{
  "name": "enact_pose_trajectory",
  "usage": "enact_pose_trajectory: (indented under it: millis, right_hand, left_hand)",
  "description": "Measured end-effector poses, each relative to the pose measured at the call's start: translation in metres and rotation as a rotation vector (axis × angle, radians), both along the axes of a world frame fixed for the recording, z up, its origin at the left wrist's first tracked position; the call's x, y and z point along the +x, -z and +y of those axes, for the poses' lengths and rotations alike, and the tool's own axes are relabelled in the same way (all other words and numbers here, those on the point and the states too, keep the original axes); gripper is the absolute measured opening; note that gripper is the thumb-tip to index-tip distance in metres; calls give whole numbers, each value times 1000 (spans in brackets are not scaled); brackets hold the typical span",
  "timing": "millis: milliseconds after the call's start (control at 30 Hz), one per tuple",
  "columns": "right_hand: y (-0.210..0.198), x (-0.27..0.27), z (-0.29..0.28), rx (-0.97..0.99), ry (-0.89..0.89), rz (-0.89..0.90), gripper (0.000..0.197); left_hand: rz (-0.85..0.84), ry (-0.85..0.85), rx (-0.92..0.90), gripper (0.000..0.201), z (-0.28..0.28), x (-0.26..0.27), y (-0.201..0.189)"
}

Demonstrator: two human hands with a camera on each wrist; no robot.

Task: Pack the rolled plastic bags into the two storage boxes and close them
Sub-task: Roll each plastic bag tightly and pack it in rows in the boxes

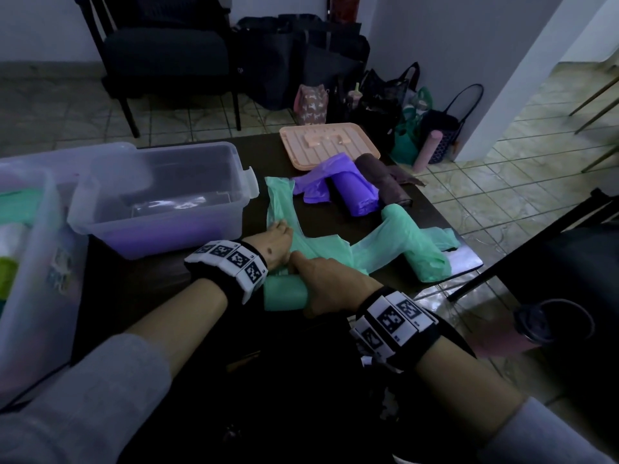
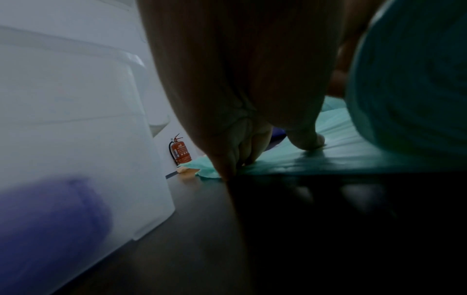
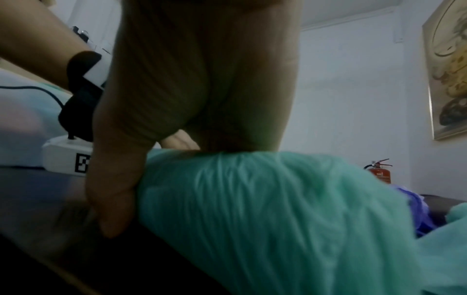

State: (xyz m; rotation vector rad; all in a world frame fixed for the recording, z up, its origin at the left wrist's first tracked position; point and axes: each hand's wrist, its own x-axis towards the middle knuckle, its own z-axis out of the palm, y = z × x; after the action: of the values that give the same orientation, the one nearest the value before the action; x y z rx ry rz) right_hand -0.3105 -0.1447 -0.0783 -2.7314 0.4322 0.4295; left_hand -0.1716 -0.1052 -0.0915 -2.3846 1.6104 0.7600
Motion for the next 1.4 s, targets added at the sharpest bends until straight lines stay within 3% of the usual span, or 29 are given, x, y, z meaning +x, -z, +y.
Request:
enact_pose_trajectory:
  millis: [100,233,367,600,700,800,867,1000,1133,1200,1300,1400]
  right_hand:
    - [3,-1,-1,40,18,-52,64]
    - [0,0,-5,-87,-25,-45,75]
    - [-4,-1,-9,71,48,-69,75]
    - [-9,1,-20,125,89,1,58]
    - [-10,4,-24,117,87,51,51]
    - [-9,7,-26,119,79,98,48]
    - [-9,5,-28,189,115,41,48]
    - [-7,1,-27,180,154,-70,37]
    - [0,-6,-16,-122,78,-115,66]
    - [3,-9,-9,-203,57,-158,70]
    - [5,-9,-9,-150,60,-105,64]
    - [2,-2,-15,-61,91,-67,66]
  left_hand:
    - [16,-3,-41,62,2,1,0]
    - [67,-52,-99,68,11,2,-4]
    - [105,-88,-171,64,23,2,-9]
    - [197,-127,-373,32,37,-4,-36]
    - [261,-84,-251,32,41,-11,-46]
    - [250,-55,-170,53,45,-11,-44]
    - [227,-53,-162,63,48,-13,-39]
    - [211,-66,-169,61,50,-14,-33]
    - [189,-55,-86,63,39,-9,-35]
    - [180,-30,-39,60,33,-6,-37]
    - [259,-5,42,51,27,1,-39]
    - [267,-39,0,61,27,7,-42]
